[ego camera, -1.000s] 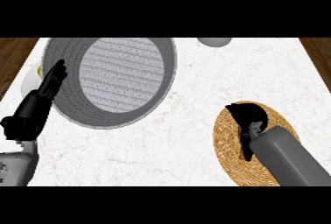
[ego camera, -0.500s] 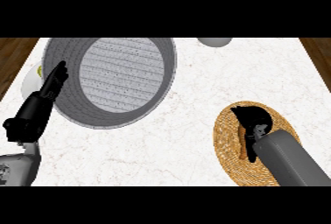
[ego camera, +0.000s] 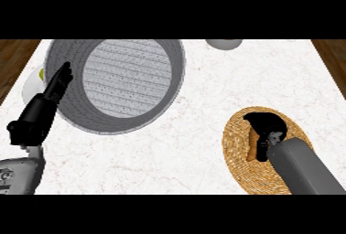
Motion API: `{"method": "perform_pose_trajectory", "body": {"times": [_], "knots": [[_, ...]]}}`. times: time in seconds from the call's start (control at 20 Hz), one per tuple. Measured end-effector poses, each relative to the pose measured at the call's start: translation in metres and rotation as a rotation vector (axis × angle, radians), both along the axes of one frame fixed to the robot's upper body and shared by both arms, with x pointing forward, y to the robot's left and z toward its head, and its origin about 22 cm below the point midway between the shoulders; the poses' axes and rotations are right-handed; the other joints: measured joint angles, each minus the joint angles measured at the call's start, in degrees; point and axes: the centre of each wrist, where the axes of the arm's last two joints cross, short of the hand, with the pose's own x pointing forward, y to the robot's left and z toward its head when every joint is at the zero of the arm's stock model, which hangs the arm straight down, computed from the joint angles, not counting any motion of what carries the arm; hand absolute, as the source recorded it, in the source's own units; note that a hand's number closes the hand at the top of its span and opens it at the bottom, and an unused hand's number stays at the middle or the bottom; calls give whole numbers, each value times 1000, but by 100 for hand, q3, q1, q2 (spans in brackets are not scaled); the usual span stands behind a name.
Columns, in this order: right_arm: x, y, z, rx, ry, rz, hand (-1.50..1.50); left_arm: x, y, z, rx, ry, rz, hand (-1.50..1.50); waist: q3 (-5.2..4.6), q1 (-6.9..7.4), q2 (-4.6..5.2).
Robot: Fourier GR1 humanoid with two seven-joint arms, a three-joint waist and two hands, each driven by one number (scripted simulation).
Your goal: Pick the croissant from the placemat and place it in the basket
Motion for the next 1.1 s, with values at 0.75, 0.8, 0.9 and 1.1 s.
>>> {"method": "perform_pose_trajectory", "body": {"times": [0.75,0.8,0.9,1.1], "knots": [[37,2,22,4,-246,242,150,1,-6,8,-7,-7,-32,0,-4,189,40],[47,9,40,19,-303,289,150,3,-10,10,-6,-13,-48,0,9,294,81],[64,23,77,46,-425,392,150,6,-17,13,-8,-25,-79,0,28,516,162],[87,34,140,118,-655,545,150,11,-25,19,-7,-45,-119,0,50,778,295]]}}
